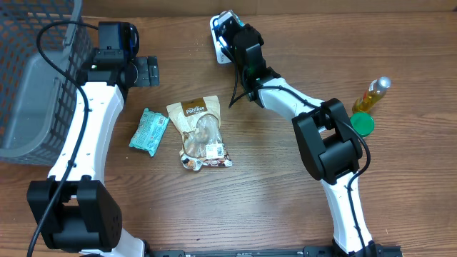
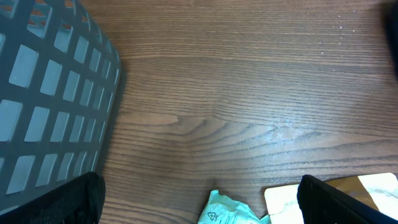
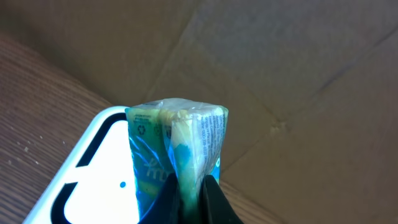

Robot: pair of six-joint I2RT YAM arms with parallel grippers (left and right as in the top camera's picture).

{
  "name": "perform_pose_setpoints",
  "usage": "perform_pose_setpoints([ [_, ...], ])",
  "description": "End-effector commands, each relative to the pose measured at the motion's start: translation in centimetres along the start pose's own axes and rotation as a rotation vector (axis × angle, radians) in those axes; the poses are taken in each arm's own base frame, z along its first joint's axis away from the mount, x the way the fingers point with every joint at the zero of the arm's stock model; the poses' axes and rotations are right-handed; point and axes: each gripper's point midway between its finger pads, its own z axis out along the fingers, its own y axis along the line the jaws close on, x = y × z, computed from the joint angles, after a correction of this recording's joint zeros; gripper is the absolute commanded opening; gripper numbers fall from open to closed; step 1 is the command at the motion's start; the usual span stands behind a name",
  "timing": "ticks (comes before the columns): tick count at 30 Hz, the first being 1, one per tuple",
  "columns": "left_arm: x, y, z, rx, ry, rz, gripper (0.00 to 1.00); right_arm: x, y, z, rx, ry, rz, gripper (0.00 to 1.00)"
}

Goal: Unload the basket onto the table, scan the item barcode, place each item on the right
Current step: 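Hold the teal box against the white scanner with the right gripper, then carry the teal box right and set it down near the jar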

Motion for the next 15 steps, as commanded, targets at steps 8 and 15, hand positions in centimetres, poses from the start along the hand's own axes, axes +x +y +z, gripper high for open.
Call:
perform_pose_setpoints([
  [8, -1.2, 0.1, -1.2, 0.001, -0.042, 0.016, 1.00, -7.8, -8.0, -5.6, 0.026, -0.008, 0.368, 0.04],
  [15, -1.2, 0.1, -1.2, 0.001, -0.042, 0.016, 1.00, 0.6, -7.8, -9.0, -0.003, 0.403, 0.519, 0.04],
])
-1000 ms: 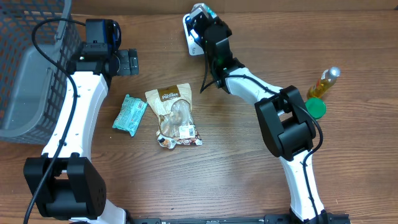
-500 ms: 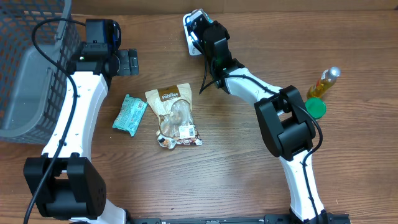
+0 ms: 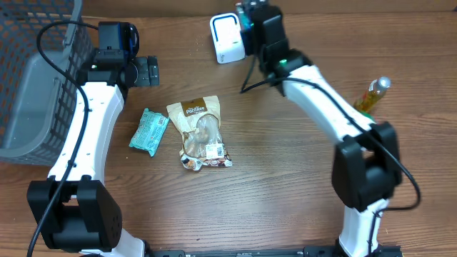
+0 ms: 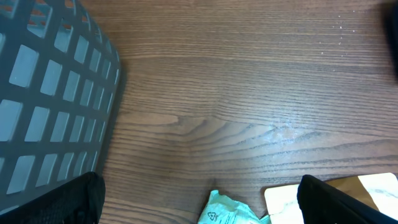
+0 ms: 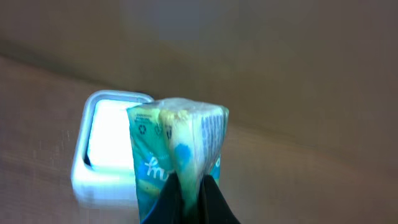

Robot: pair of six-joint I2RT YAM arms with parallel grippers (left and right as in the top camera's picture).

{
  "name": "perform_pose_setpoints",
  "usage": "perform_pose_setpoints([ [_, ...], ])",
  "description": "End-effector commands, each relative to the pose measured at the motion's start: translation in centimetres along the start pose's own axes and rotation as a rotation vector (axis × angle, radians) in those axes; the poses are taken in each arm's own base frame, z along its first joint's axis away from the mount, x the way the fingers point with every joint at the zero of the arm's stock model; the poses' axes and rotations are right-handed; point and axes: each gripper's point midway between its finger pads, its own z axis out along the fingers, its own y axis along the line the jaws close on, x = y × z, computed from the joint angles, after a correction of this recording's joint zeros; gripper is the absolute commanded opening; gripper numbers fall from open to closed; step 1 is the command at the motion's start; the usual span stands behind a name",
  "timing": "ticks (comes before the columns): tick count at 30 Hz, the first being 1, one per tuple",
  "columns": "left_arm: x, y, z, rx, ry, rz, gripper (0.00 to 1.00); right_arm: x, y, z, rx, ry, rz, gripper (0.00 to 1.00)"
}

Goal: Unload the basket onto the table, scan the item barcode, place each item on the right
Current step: 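Carry the teal box right and set it down near the jar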

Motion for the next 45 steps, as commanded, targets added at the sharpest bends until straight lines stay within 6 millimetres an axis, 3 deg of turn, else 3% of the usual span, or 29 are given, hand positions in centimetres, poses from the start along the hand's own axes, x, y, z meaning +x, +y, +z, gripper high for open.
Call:
perform_pose_setpoints([
  [1, -1.2, 0.1, -1.1, 0.001, -0.041, 0.016, 1.00, 3.6, -1.8, -0.6, 0.035, 0.161, 0.171, 0.04],
  [4, -1.2, 0.1, -1.1, 0.001, -0.042, 0.016, 0.99, 8.6, -2.9, -1.5, 0.067, 0.362, 0.175, 0.04],
  [9, -1.2, 0.1, -1.1, 0.001, -0.042, 0.016, 1.00, 14.7, -5.0, -4.1, 0.130, 0.630, 0.182, 0.04],
  [15, -1.2, 0.1, -1.1, 0.001, -0.042, 0.016, 1.00, 18.1, -7.9, -6.4, 0.193, 0.796, 0.214, 0.04],
  [26, -1.2, 0.1, -1.1, 0.001, -0.042, 0.016, 1.00, 23.1, -11.2, -7.4, 0.238, 0.931, 0.294, 0.05],
  [33, -1.2, 0.1, -1.1, 0.001, -0.041, 0.016, 1.00, 25.2, -12.9, -7.1, 0.267, 0.947, 0.335, 0.10],
  [36, -1.2, 0.1, -1.1, 0.001, -0.042, 0.016, 1.00, 24.9, -13.1, -6.6, 0.269, 0.922, 0.343, 0.24],
  [42, -1.2, 0.1, -1.1, 0.001, -0.041, 0.016, 1.00, 24.0, -13.2, -5.4, 0.264, 0.860, 0.359, 0.25],
  [45, -1.2, 0.1, -1.1, 0.001, -0.041, 0.016, 1.00, 23.3, -11.3, -4.5, 0.162, 0.834, 0.411, 0.25],
])
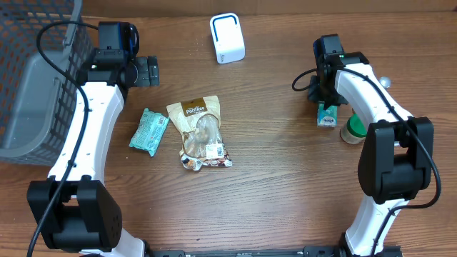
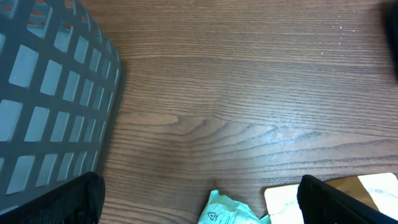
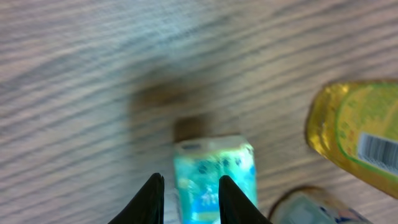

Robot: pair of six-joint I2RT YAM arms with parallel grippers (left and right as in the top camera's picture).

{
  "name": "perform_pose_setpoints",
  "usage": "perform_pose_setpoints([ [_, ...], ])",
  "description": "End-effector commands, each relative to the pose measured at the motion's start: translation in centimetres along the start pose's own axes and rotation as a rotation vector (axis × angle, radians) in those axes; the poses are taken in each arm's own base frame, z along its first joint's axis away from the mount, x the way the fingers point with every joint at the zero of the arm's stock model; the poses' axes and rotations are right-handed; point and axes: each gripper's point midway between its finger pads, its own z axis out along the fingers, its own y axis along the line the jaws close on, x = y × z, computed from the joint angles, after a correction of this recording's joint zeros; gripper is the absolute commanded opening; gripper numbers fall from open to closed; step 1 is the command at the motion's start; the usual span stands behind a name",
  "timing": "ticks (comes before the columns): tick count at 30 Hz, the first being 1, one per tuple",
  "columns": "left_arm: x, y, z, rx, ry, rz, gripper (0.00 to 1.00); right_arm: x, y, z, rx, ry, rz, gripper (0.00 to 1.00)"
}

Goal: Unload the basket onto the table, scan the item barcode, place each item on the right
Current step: 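Carry the teal box right and set it down near the jar, then open the right gripper and move it over the PanTree snack bag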

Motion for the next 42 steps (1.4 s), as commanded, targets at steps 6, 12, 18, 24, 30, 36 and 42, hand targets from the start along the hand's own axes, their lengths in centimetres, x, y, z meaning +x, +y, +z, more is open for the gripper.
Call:
perform_pose_setpoints([
  [6, -1.2, 0.1, -1.1, 0.001, -0.041, 0.016, 1.00, 2.1, 7.4, -1.1, -0.371, 0.107, -0.023, 0.24],
  [12, -1.2, 0.1, -1.1, 0.001, -0.041, 0.016, 1.00, 4.2, 12.1, -3.3, -0.562, 0.175, -0.076, 0.31],
  [18, -1.2, 0.1, -1.1, 0.001, -0.041, 0.016, 1.00, 6.6, 17.0, -5.5, -0.677, 0.196, -0.179, 0.56],
  [24, -1.2, 0.1, -1.1, 0.001, -0.041, 0.016, 1.00, 9.4, 21.7, -7.4, -0.719, 0.169, -0.312, 0.88],
  [30, -1.2, 0.1, -1.1, 0.001, -0.041, 0.016, 0.99, 12.2, 25.9, -9.2, -0.757, 0.125, -0.433, 1.00],
  [36, -1.2, 0.1, -1.1, 0.001, -0.041, 0.016, 1.00, 14.4, 29.3, -11.0, -0.802, 0.070, -0.528, 1.00],
  [42, -1.2, 0.1, -1.1, 0.001, -0.041, 0.016, 1.00, 15.1, 32.5, -12.2, -0.872, -0.011, -0.581, 1.00],
])
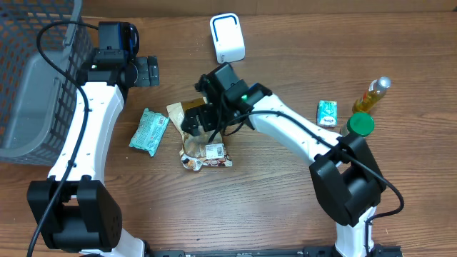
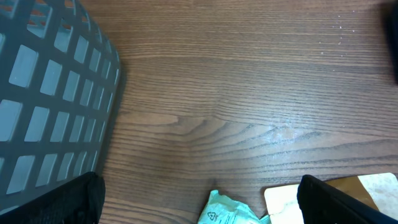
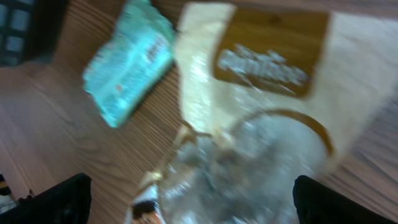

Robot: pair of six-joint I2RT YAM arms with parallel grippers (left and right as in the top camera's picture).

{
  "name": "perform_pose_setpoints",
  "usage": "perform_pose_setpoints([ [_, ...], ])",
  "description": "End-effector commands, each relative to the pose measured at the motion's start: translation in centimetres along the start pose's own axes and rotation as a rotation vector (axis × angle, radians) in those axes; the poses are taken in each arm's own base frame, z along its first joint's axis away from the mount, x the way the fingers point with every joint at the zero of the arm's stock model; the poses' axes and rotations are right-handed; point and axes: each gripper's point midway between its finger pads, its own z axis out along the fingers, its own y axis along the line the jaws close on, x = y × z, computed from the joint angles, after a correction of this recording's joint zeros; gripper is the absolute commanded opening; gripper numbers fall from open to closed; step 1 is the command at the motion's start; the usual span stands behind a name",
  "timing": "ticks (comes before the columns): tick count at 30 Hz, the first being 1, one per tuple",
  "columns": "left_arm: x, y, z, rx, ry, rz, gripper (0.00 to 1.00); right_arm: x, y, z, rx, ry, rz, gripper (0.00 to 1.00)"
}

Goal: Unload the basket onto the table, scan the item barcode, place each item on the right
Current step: 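Open the right gripper and move it over the PanTree snack bag, then grasp the PanTree snack bag with the right gripper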

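Observation:
The white barcode scanner (image 1: pixel 227 38) stands at the table's far edge. A brown-and-clear snack pouch (image 1: pixel 203 135) lies mid-table, blurred and large in the right wrist view (image 3: pixel 261 124). My right gripper (image 1: pixel 200 120) hangs open just over it (image 3: pixel 205 208), nothing between its fingers (image 3: pixel 59 199). A teal packet (image 1: pixel 148 130) lies left of the pouch, also seen from the wrist (image 3: pixel 127 68). A small teal box (image 1: pixel 327 113) lies at the right. My left gripper (image 1: pixel 146 71) stays open (image 2: pixel 199 208) above bare wood, behind the teal packet (image 2: pixel 233 211).
A grey mesh basket (image 1: pixel 32 86) fills the left side and shows in the left wrist view (image 2: pixel 50 81). A yellow bottle (image 1: pixel 375 93) and a green-lidded jar (image 1: pixel 361 125) stand next to the small teal box at the right.
My right gripper was open over the small teal box by the bottle. It is now open over the snack pouch mid-table. The box stays at the right. The left arm has not moved.
My right gripper held the small teal box up at the scanner in the first two moments. Then the box lay on the table by the bottle with the gripper open over it. Now that gripper is above the snack pouch.

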Motion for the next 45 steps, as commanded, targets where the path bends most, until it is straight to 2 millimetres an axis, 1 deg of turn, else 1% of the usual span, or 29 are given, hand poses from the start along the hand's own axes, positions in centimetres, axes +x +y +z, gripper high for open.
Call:
perform_pose_setpoints([
  [1, -1.2, 0.1, -1.1, 0.001, -0.041, 0.016, 1.00, 0.0, 0.6, 1.6, -0.007, -0.009, -0.027, 1.00],
  [2, -1.2, 0.1, -1.1, 0.001, -0.041, 0.016, 1.00, -0.2, 0.8, 1.8, -0.013, -0.020, -0.036, 0.99],
  [3, -1.2, 0.1, -1.1, 0.001, -0.041, 0.016, 1.00, -0.5, 0.9, 2.1, -0.018, -0.031, -0.043, 0.87],
  [4, -1.2, 0.1, -1.1, 0.001, -0.041, 0.016, 1.00, -0.6, 0.9, 2.3, -0.021, -0.038, -0.047, 0.78],
  [6, -1.2, 0.1, -1.1, 0.001, -0.041, 0.016, 1.00, -0.9, 0.9, 2.6, -0.025, -0.051, -0.052, 0.52],
  [7, -1.2, 0.1, -1.1, 0.001, -0.041, 0.016, 1.00, -1.1, 0.7, 2.7, -0.018, -0.057, -0.053, 0.36],
  [9, -1.2, 0.1, -1.1, 0.001, -0.041, 0.016, 1.00, -1.5, -0.1, 3.0, 0.019, -0.079, -0.054, 0.16],
  [12, -1.2, 0.1, -1.1, 0.001, -0.041, 0.016, 1.00, -1.7, -1.3, 3.5, 0.077, -0.094, -0.050, 0.09],
  [16, -1.2, 0.1, -1.1, 0.001, -0.041, 0.016, 0.99, -1.6, -2.6, 4.1, 0.135, -0.097, -0.039, 0.09],
  [22, -1.2, 0.1, -1.1, 0.001, -0.041, 0.016, 1.00, -0.4, -3.9, 5.3, 0.167, -0.052, -0.017, 0.09],
  [24, -1.2, 0.1, -1.1, 0.001, -0.041, 0.016, 0.99, -0.2, -4.9, 5.2, 0.216, -0.056, 0.024, 0.09],
  [28, -1.2, 0.1, -1.1, 0.001, -0.041, 0.016, 1.00, -0.1, -7.4, 4.5, 0.351, -0.075, 0.086, 0.07],
  [31, -1.2, 0.1, -1.1, 0.001, -0.041, 0.016, 0.99, 0.3, -8.5, 4.0, 0.393, -0.061, 0.111, 0.07],
  [36, -1.2, 0.1, -1.1, 0.001, -0.041, 0.016, 1.00, 1.2, -10.3, 2.5, 0.433, -0.014, 0.179, 0.08],
  [42, -1.2, 0.1, -1.1, 0.001, -0.041, 0.016, 1.00, 2.0, -14.0, -1.1, 0.510, -0.012, 0.421, 0.08],
  [45, -1.2, 0.1, -1.1, 0.001, -0.041, 0.016, 1.00, 2.1, -15.0, -2.9, 0.509, -0.007, 0.482, 0.10],
])
